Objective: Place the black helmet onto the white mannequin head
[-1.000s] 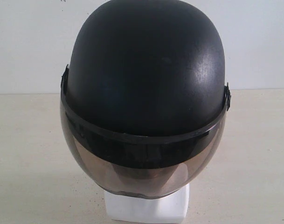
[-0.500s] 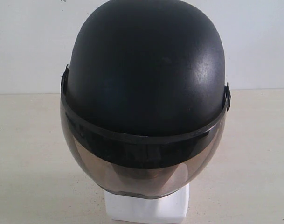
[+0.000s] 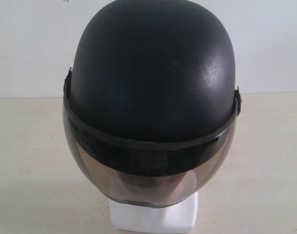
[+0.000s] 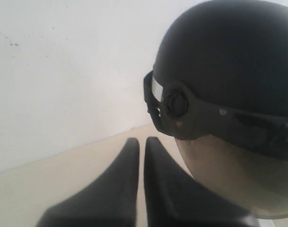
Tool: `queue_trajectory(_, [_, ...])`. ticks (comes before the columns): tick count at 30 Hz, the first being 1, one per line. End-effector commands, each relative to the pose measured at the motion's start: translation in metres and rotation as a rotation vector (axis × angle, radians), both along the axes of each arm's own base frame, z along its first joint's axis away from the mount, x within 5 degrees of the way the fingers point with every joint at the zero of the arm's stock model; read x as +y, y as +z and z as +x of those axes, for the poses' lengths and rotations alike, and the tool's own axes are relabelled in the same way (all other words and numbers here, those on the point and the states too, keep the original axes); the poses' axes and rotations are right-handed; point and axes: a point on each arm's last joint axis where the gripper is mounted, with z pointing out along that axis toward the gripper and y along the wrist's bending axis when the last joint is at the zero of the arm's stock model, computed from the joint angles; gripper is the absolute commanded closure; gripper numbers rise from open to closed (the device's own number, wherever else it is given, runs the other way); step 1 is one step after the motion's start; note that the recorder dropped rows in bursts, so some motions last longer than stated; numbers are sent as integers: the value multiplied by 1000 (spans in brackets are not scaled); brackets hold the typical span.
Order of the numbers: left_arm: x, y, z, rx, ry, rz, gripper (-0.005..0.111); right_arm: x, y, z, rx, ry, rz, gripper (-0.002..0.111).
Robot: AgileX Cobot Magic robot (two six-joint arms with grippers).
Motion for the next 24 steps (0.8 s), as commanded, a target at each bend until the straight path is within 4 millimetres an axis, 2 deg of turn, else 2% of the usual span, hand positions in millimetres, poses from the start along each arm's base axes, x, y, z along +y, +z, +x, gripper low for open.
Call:
queue_trajectory(1, [9, 3, -18, -83, 79, 2, 102, 0, 1, 0, -8, -1, 3, 108])
queue_trajectory(4, [12, 1, -31, -117, 118, 12, 102, 0, 1, 0, -8, -1, 3, 108])
queue_trajectory(7, [14, -11, -36, -124, 152, 15, 102, 0, 1, 0, -8, -1, 3, 108])
queue_trajectory(11, [16, -36, -30, -96, 187, 14, 102, 0, 1, 0, -8, -1, 3, 108])
queue_trajectory(19, [23, -95, -18, 12, 273, -273, 102, 0, 1, 0, -8, -1, 3, 108])
queue_trajectory(21, [24, -96, -19, 18, 272, -332, 102, 0, 1, 0, -8, -1, 3, 108])
queue_trajectory(22, [21, -103, -19, 96, 255, -301, 102, 0, 1, 0, -8, -1, 3, 108])
queue_trajectory(24, [22, -109, -20, 146, 270, -258, 102, 0, 1, 0, -8, -1, 3, 108])
